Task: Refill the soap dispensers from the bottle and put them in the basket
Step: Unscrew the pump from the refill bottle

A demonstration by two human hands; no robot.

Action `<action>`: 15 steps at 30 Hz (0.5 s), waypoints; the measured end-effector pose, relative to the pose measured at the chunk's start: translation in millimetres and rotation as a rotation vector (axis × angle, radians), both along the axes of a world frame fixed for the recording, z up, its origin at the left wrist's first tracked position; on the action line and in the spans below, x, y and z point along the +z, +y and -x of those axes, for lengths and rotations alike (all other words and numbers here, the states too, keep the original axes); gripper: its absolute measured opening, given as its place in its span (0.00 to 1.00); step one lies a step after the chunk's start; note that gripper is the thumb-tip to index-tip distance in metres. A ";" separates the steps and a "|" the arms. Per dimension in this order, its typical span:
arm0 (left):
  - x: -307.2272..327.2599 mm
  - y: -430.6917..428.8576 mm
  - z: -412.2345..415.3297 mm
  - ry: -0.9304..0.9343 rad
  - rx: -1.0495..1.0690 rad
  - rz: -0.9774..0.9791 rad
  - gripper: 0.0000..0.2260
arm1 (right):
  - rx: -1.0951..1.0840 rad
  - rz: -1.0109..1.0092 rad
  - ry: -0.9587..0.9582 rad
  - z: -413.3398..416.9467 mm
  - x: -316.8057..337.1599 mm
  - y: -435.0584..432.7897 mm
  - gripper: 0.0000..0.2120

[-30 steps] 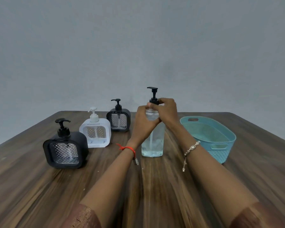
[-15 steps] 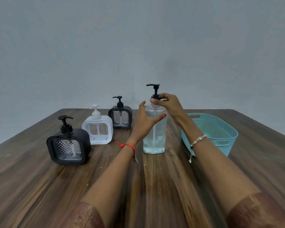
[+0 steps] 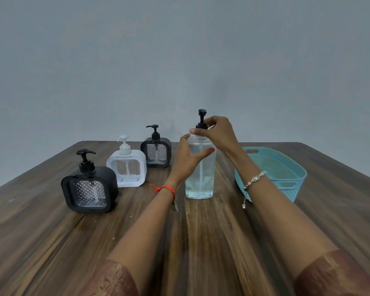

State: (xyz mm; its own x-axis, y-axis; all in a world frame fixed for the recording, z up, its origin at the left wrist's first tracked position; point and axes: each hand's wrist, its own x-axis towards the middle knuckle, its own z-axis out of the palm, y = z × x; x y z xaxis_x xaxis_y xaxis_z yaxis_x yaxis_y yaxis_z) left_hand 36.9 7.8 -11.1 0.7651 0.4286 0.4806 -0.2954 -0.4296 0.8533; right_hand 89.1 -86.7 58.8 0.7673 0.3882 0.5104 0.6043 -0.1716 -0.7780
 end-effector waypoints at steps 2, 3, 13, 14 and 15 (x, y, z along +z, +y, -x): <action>-0.6 0.2 -0.2 -0.001 -0.015 0.013 0.39 | -0.061 0.001 0.011 -0.9 3.7 1.8 0.23; -0.9 0.5 -0.3 0.000 -0.016 0.015 0.38 | -0.044 -0.034 0.067 -2.7 5.7 0.4 0.24; -1.3 0.9 -2.5 -0.022 -0.023 0.047 0.36 | 0.078 -0.120 0.223 1.7 -1.1 -5.5 0.24; -1.3 0.8 -2.7 -0.022 -0.028 0.051 0.35 | 0.028 -0.073 0.163 4.0 -0.9 -3.2 0.22; -1.0 0.6 -2.6 -0.022 -0.030 0.052 0.35 | -0.007 -0.046 0.119 5.2 -0.2 -1.3 0.20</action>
